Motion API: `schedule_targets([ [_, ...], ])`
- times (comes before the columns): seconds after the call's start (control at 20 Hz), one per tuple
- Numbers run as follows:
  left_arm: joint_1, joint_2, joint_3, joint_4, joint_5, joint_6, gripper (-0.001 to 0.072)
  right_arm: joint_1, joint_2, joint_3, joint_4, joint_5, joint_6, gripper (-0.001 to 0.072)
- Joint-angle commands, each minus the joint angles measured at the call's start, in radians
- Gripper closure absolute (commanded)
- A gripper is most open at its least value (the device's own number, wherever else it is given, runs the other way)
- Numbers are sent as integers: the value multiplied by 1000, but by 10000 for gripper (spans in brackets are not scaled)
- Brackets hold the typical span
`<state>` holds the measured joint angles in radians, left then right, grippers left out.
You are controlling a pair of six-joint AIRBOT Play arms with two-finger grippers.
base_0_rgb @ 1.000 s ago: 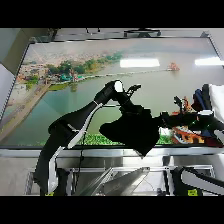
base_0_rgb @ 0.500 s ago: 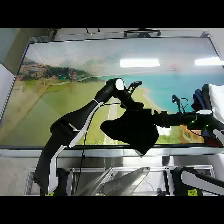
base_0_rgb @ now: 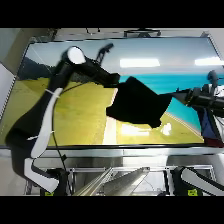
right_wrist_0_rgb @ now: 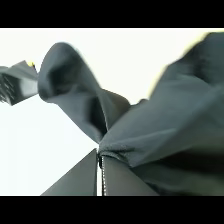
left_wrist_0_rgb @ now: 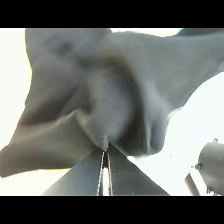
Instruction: Fold the shirts.
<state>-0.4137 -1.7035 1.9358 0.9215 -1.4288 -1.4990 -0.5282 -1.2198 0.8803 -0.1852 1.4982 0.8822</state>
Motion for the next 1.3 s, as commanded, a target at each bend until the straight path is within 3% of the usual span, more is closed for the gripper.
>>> schedule_targets([
  [0.0,109,159,-19,4,-31,30,698,-71,99,56,128,26,3,693],
  [0.15,196,238,-20,5,-57,40,698,-67,161,56,77,-6,-1,693],
  [0.3,231,246,-35,4,-190,50,698,-11,166,46,-97,-5,34,693],
  [0.45,223,280,-222,11,-213,77,698,80,166,-20,-209,-6,39,693],
  [0.7,263,363,-566,293,-133,84,698,142,166,-149,-371,-132,81,693],
  [0.95,368,387,-696,130,6,91,693,142,151,-151,-311,-155,83,693],
  [1.0,367,388,-724,85,18,125,693,152,154,-151,-292,-155,78,693],
  [1.25,367,498,-630,-352,78,322,693,154,233,-39,124,-61,-68,693],
])
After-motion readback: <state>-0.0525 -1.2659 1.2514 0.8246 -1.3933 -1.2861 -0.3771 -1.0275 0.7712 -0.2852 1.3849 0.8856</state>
